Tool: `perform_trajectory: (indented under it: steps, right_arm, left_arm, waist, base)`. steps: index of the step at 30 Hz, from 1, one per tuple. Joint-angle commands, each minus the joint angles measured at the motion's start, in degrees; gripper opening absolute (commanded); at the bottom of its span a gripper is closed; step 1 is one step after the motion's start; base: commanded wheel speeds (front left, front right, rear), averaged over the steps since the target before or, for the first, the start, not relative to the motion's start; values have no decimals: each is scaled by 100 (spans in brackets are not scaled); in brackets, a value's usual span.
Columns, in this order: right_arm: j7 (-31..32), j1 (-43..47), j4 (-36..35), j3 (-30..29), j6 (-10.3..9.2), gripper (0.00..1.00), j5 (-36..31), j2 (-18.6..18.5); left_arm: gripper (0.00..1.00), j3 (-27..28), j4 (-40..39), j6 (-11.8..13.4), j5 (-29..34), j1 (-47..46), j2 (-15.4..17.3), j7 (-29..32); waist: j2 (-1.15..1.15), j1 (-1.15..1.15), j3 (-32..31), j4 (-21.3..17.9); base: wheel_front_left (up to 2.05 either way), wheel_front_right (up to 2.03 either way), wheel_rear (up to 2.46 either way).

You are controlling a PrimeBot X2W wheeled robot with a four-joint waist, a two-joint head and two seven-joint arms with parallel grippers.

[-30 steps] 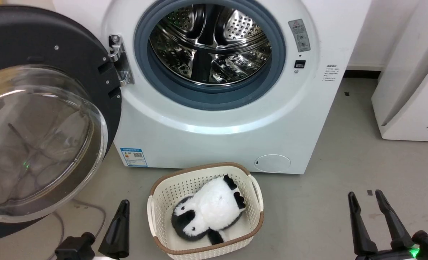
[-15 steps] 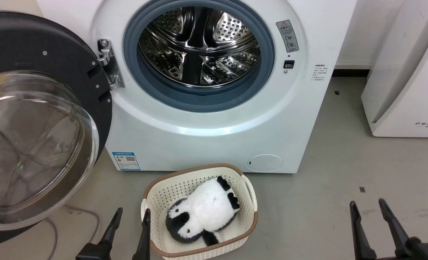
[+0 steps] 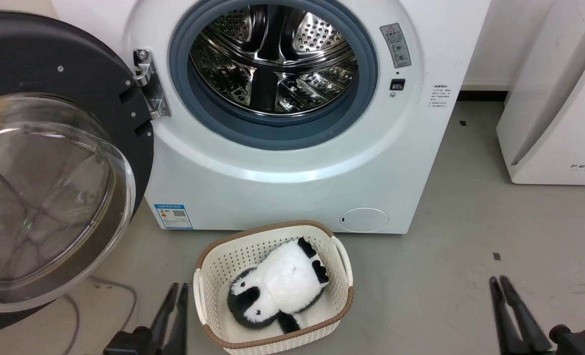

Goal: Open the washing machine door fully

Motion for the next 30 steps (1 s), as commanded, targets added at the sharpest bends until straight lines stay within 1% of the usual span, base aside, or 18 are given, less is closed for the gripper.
perform_trajectory:
  steps: [1,30]
  right_arm:
    - [4,-3,0,0,0,0,-2,0]
    - [334,-211,-7,68,-1,0,-116,14]
  left_arm:
    - [0,-1,-2,1,2,-2,0,4]
    - [0,63,-115,69,141,-160,-23,331]
  waist:
    - [0,0,0,-1]
    - [0,0,-20,-52]
  base:
    - [0,0,0]
    - [0,0,0]
